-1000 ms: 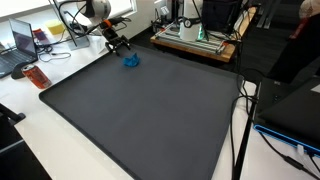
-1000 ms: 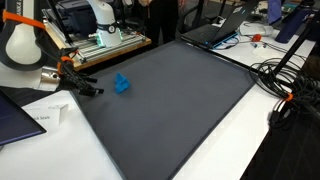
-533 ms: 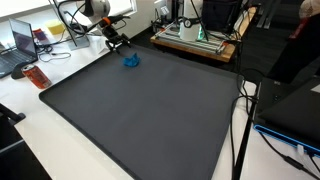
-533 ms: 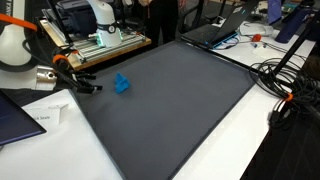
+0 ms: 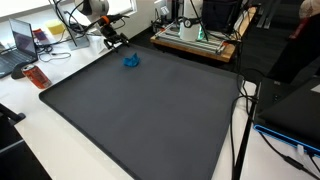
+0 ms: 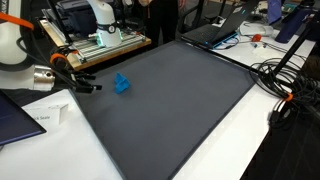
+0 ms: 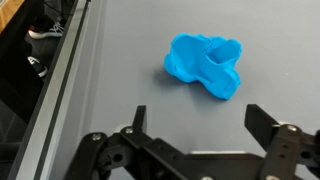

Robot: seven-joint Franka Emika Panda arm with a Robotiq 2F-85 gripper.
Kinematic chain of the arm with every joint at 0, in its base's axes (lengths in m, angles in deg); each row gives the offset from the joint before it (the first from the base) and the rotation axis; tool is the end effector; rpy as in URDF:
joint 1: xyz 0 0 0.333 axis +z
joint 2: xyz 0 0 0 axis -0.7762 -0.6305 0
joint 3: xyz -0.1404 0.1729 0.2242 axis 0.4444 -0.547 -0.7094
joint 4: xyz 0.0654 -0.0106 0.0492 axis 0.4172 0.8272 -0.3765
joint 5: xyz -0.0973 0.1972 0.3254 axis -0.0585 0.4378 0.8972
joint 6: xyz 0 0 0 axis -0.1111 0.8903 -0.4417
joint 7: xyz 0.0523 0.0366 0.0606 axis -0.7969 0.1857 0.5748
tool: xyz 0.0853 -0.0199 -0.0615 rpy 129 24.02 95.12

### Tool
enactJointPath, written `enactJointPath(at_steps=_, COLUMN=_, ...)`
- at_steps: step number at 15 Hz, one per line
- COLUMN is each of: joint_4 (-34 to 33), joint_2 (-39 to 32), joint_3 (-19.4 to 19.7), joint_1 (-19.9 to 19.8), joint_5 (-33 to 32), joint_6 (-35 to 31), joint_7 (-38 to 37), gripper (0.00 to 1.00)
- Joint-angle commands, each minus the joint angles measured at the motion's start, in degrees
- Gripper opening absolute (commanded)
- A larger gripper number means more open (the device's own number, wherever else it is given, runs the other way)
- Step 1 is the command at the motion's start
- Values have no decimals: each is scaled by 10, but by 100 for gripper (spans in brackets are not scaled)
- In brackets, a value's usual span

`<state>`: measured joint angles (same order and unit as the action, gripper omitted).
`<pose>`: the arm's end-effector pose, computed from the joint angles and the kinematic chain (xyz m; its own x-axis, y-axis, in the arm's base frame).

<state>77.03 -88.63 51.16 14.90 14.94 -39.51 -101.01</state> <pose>0.3784 -0.4015 0.1186 -0.0063 -0.5451 -0.8384 -0.9950 0.0871 -0.0491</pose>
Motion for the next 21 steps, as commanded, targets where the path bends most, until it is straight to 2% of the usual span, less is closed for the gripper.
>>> enactJointPath(at_steps=1, joint_4=25, joint_2=37, joint_3=12, joint_1=19, joint_5=-2, joint_6=-37, joint_7=26, gripper=100)
enactJointPath(at_steps=6, joint_4=101, joint_2=125, joint_3=34, joint_1=50, joint_5=-28, joint_6=-111, joint_7=73, gripper=100)
enactJointPath(at_steps=10, joint_4=165, joint_2=203, joint_3=47, joint_1=72, joint_5=-61, joint_6=-142, joint_7=89, gripper=100)
enactJointPath(at_steps=16, joint_4=254, joint_2=330, joint_3=50, joint_1=108, joint_5=-87, joint_6=-181, joint_7=51, gripper=100)
enactJointPath(at_steps=21, joint_4=323, joint_2=436, joint_3=35, joint_1=148, joint_5=-120, joint_6=-289, joint_7=23, gripper=100)
